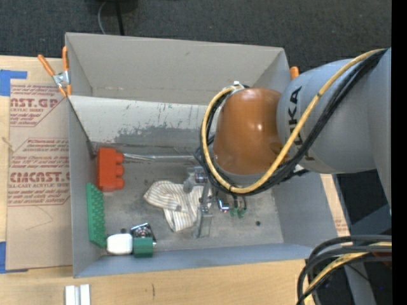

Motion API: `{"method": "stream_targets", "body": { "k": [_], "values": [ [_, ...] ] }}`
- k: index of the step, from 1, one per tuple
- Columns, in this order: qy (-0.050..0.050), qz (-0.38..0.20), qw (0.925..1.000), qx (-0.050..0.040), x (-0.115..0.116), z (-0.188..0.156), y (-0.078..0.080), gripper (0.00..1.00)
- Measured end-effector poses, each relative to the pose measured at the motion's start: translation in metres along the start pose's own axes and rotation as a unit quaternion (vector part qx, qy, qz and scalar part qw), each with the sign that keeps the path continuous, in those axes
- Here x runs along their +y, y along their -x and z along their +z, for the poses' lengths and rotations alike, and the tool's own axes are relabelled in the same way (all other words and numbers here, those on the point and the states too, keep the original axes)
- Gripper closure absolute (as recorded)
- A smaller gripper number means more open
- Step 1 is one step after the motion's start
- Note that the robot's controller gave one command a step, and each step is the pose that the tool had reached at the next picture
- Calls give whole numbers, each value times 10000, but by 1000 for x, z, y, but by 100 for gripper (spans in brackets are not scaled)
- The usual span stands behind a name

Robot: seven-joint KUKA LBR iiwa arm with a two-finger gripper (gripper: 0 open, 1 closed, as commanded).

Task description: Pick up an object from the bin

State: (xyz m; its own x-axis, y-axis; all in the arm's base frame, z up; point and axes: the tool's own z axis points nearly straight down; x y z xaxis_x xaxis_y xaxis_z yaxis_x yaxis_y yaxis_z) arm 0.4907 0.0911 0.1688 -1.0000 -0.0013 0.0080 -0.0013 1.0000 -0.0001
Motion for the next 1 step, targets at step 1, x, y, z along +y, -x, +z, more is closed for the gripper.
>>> {"method": "stream_targets", "body": {
  "k": [1],
  "values": [
    [5, 5, 10000, -39, 0, -4, 2, 0]
  ]
}}
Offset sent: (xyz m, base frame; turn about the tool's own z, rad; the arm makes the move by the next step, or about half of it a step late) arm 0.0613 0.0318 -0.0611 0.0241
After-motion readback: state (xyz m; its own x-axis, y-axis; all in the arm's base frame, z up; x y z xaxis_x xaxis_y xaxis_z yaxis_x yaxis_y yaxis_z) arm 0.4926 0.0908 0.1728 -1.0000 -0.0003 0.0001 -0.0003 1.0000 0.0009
